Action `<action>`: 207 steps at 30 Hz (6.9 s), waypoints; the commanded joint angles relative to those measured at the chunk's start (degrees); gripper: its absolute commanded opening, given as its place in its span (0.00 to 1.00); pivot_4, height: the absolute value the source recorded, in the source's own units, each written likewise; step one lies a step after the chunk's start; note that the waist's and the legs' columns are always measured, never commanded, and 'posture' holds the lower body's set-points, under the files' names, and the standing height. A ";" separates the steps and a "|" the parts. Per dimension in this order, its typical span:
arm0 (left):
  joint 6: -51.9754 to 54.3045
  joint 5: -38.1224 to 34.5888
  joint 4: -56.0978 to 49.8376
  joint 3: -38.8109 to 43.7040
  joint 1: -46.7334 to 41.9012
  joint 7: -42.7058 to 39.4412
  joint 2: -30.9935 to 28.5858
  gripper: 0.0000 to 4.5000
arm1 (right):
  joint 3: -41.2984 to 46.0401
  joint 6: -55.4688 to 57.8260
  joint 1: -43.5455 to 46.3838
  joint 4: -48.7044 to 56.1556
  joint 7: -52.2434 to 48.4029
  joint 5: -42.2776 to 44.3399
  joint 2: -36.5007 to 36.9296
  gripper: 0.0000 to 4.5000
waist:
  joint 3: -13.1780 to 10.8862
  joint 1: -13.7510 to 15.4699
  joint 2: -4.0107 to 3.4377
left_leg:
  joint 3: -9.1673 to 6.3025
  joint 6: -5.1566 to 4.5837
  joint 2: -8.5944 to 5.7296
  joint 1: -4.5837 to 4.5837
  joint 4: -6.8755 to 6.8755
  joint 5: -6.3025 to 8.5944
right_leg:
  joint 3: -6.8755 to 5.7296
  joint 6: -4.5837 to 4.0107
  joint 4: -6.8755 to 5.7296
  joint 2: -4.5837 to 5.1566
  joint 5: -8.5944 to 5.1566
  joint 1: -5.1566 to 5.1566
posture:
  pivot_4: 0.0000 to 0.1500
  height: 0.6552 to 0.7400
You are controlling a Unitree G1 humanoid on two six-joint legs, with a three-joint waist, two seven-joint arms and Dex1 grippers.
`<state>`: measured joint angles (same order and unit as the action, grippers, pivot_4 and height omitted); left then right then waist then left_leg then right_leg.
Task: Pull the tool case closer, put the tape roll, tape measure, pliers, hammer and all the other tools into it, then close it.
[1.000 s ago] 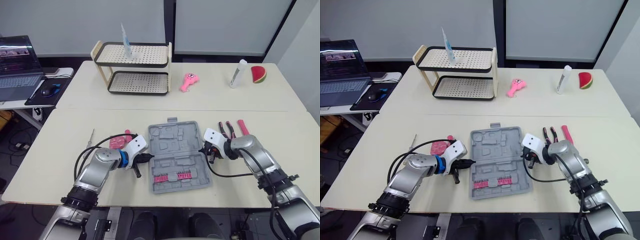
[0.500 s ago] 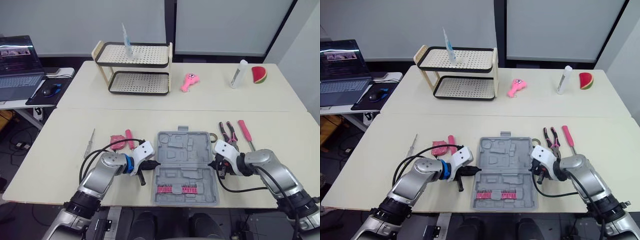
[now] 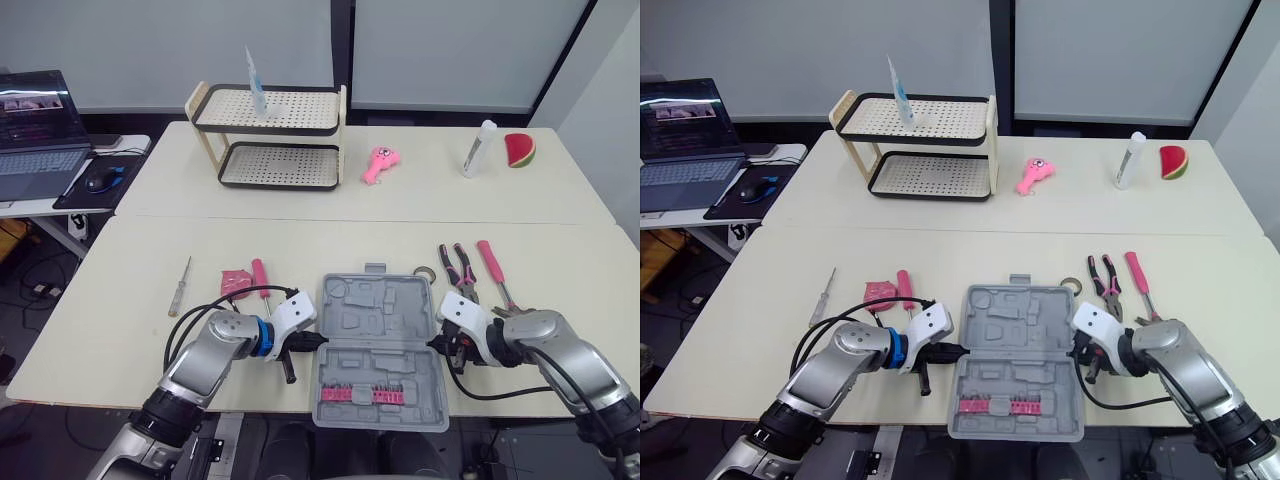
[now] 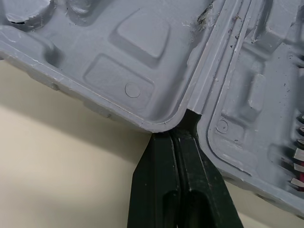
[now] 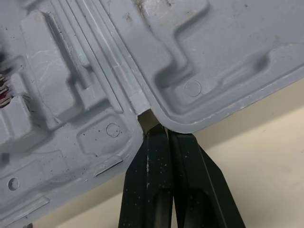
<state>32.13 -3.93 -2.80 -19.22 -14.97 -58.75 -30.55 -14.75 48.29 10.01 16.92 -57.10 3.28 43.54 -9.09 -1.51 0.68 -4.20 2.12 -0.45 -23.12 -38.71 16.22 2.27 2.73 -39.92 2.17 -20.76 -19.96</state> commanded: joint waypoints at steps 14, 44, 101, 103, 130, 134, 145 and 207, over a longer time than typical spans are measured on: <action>1.34 -1.82 -4.02 -2.56 2.65 -2.07 -1.83 0.00 | -0.77 -0.44 -2.10 5.29 0.02 2.99 1.81 0.00 | 0.00 0.01 0.00 | -0.03 0.00 0.00 0.03 0.00 0.00 | -0.01 0.00 0.03 -0.01 0.00 0.07 | 1.00 0.87; -0.25 -1.34 -0.63 -0.72 1.08 -2.20 -4.85 0.00 | 3.64 -1.73 -2.72 0.84 1.02 4.81 5.74 0.00 | -0.01 0.09 0.01 | -0.04 0.00 0.00 0.05 0.00 0.00 | -0.01 0.00 0.03 -0.01 0.00 0.10 | 1.00 0.87; -22.55 -21.36 -2.11 42.94 31.54 -5.23 -13.37 1.00 | 25.87 -33.91 -4.20 -10.90 -10.63 11.75 16.05 0.99 | -0.04 -0.09 0.02 | -0.07 -0.01 0.13 0.65 0.65 0.01 | 0.07 -0.02 0.85 0.22 0.01 0.84 | 1.00 0.87; -21.79 -21.83 -5.66 40.28 30.36 -6.42 -13.86 1.00 | 21.79 -32.95 -0.10 -11.28 -11.03 10.51 15.57 0.99 | -0.03 0.01 0.02 | -0.07 -0.01 0.11 0.60 0.64 0.01 | 0.06 -0.02 0.85 0.23 0.01 0.81 | 1.00 0.87; -1.29 -31.57 -26.38 21.94 7.08 -5.32 -16.10 1.00 | -10.13 -44.75 32.38 -40.02 -7.01 -18.71 -2.20 0.58 | -0.06 -0.36 0.00 | 0.01 0.06 0.09 0.44 0.55 -0.03 | -0.05 -0.02 0.77 0.02 0.01 0.56 | 1.00 0.87; -0.54 -31.62 -26.85 21.12 6.05 -4.76 -15.91 1.00 | -10.48 -45.71 33.45 -42.96 -7.23 -19.77 -3.63 0.58 | -0.06 -0.35 0.00 | 0.01 0.22 0.10 0.43 0.56 -0.12 | -0.05 -0.02 0.76 0.01 0.01 0.54 | 1.00 0.87; 0.17 -31.49 -26.90 19.81 4.11 -4.26 -15.97 1.00 | -11.05 -46.08 36.35 -50.42 -7.47 -22.38 -6.93 0.50 | -0.06 -0.39 -0.01 | 0.03 0.25 0.09 0.43 0.54 -0.14 | -0.04 -0.02 0.74 -0.01 0.01 0.52 | 1.00 0.87; -11.71 -22.49 -18.58 28.46 16.82 -8.65 -25.49 1.00 | -14.94 -4.18 30.23 -24.37 7.10 -1.41 -30.69 0.00 | -0.09 -0.97 -0.04 | 0.02 0.04 0.11 0.23 0.59 -0.02 | 0.02 -0.02 -0.06 0.01 0.01 -0.29 | 1.00 0.87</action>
<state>20.34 -26.39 -19.88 7.99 2.15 -67.52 -54.98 -29.39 45.32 39.07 -7.82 -50.03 1.99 13.33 -9.18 -2.48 0.64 -4.19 2.16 -0.33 -22.88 -38.12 16.20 2.28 2.71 -39.98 2.18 -20.75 -20.25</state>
